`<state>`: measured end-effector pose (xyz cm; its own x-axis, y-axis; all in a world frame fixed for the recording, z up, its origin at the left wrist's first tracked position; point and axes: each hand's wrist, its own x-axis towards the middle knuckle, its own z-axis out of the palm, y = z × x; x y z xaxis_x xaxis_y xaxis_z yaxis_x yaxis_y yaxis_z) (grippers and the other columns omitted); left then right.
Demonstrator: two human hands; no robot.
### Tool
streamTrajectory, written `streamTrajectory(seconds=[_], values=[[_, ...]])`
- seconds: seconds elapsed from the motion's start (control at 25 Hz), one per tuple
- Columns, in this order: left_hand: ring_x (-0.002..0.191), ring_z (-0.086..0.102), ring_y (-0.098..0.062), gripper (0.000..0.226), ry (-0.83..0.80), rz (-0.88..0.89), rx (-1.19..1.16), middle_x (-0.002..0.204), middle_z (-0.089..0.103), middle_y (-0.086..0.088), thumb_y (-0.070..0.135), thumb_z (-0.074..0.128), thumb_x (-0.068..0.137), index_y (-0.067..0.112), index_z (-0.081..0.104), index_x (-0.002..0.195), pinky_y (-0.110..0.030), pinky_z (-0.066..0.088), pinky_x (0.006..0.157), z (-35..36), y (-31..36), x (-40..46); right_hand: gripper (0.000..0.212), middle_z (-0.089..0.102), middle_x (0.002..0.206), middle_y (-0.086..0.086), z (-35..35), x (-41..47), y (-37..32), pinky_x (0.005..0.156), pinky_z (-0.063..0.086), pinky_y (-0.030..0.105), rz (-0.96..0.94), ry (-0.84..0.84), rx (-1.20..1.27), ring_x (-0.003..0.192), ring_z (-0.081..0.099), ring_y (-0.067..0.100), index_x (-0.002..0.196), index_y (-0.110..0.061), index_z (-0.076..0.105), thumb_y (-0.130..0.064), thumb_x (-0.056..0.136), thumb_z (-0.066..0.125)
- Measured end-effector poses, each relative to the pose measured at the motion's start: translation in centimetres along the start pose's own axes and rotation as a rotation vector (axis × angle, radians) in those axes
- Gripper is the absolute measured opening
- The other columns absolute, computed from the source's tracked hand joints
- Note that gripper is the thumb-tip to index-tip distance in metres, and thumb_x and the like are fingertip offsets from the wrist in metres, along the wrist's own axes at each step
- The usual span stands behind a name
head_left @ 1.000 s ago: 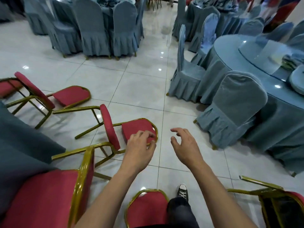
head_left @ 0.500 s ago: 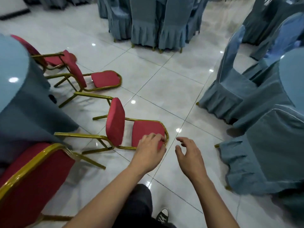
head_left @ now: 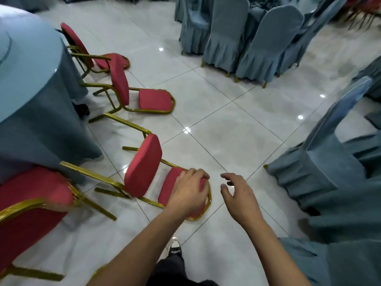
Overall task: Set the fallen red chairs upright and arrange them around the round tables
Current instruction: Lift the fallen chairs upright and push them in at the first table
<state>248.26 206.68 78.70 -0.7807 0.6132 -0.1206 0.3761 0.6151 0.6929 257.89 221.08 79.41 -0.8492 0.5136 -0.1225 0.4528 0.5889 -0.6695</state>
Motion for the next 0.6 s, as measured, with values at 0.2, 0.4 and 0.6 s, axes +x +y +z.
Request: streamTrajectory(seconds=[0.2,0.4,0.6], values=[[0.109,0.051,-0.019,0.031,0.063,-0.094,-0.012,0.114,0.06,0.007,0.037,0.043,0.091,0.03,0.061,0.115,-0.038,0.041,0.1,0.9,1.1,7.0,0.03,0.054,0.121,-0.019,-2.4,9.1,1.4,0.086,0.041,0.024,-0.049,-0.069,0.0,0.108,0.056,0.001,0.127,-0.034,0.058,-0.026,0.098,0.054],[0.108,0.052,-0.019,0.024,0.249,-0.248,-0.053,0.113,0.061,0.005,0.03,0.05,0.094,0.027,0.062,0.114,-0.039,0.042,0.099,3.1,0.8,13.2,0.03,0.055,0.123,-0.017,-3.4,18.9,3.9,0.085,0.04,0.022,-0.162,-0.269,-0.032,0.111,0.057,0.003,0.128,-0.033,0.057,-0.026,0.099,0.054],[0.107,0.053,-0.021,0.021,0.469,-0.565,-0.142,0.111,0.063,0.005,0.027,0.051,0.094,0.025,0.064,0.111,-0.045,0.042,0.099,8.9,2.1,17.5,0.028,0.057,0.121,-0.015,-3.5,29.1,8.0,0.085,0.039,0.023,-0.362,-0.524,-0.095,0.11,0.057,0.005,0.126,-0.032,0.058,-0.024,0.099,0.056]])
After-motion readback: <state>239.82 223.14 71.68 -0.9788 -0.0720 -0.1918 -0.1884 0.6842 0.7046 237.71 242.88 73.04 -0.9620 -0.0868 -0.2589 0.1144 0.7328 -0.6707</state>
